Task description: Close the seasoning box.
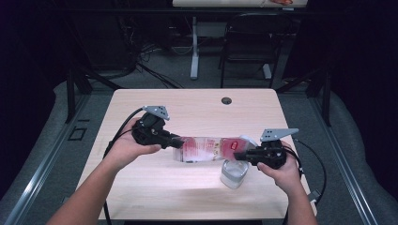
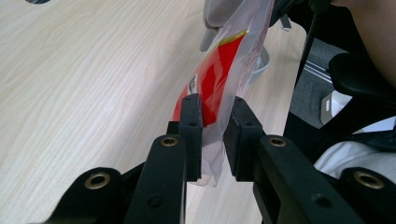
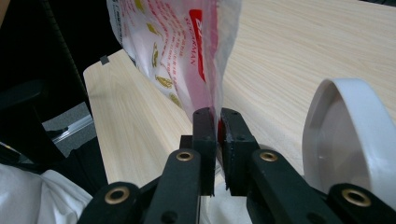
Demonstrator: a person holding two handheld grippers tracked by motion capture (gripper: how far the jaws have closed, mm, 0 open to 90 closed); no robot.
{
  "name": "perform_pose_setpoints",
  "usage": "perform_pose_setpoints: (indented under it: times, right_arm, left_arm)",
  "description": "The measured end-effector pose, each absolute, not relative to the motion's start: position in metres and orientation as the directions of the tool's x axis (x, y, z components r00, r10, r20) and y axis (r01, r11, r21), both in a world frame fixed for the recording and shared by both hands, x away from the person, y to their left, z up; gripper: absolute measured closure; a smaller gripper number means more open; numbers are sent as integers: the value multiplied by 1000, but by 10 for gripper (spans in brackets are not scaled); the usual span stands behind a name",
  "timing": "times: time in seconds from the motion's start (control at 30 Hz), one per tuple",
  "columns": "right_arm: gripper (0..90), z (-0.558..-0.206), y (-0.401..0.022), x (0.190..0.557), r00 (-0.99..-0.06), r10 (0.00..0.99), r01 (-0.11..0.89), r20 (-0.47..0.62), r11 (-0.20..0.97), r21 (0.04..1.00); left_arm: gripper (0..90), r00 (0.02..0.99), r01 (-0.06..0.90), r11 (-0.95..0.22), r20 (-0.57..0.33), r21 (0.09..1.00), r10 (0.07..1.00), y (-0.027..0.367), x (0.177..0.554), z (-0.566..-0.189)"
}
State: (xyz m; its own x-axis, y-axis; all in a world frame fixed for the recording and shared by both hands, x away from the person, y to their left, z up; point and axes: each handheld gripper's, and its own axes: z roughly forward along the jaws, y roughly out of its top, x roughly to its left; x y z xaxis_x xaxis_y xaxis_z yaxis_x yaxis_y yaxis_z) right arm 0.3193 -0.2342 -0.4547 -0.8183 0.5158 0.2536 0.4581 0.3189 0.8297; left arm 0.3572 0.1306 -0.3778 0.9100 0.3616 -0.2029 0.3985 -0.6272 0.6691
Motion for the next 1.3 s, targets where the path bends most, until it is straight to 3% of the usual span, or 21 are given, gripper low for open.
perform_pose_setpoints:
  times: [1.3]
  right_arm:
    - [898, -443, -218, 310, -836, 507, 404, 208, 313, 859]
  left_arm:
    - [771, 887, 447, -590, -249, 672, 389, 156, 352, -421]
